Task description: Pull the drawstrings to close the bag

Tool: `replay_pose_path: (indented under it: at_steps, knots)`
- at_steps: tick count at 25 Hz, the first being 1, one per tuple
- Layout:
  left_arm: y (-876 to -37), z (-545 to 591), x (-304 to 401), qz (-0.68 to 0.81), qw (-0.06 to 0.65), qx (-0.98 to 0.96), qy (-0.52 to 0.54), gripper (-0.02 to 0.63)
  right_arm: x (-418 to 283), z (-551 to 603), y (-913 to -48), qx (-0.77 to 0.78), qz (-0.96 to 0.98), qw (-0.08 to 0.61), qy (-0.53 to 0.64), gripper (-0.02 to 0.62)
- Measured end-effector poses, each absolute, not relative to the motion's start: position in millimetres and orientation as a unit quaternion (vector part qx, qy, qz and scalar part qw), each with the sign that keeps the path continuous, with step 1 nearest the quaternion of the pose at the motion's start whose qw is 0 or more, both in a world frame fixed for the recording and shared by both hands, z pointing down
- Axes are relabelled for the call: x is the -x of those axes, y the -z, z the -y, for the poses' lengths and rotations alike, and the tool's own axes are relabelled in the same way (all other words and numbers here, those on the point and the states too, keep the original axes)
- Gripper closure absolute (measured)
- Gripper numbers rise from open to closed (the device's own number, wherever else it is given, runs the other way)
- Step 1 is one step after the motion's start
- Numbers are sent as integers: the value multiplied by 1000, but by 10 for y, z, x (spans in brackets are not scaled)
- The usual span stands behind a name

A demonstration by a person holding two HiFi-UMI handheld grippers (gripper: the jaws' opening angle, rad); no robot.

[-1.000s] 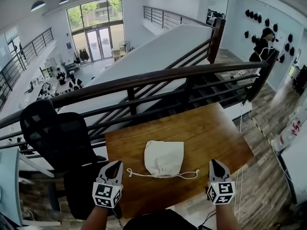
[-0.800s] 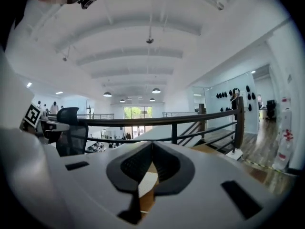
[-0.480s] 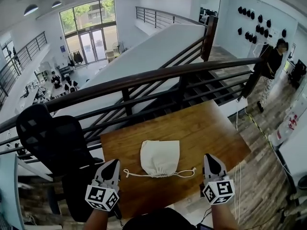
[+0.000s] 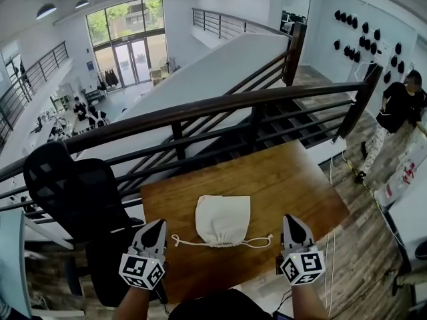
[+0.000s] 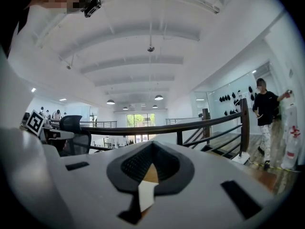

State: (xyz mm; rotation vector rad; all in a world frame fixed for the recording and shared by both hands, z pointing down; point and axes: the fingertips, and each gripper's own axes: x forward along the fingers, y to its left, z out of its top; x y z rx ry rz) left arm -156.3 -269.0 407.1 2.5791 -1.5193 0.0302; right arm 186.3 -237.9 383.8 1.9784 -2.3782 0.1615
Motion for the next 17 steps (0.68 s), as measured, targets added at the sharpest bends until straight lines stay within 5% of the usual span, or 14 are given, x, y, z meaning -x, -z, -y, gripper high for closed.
replay_pose_path:
  at_steps: [17]
  knots:
    - [-4181, 2710, 1542, 512, 73, -856, -23, 597, -1800, 2430, -3980, -633, 771, 45, -62, 602]
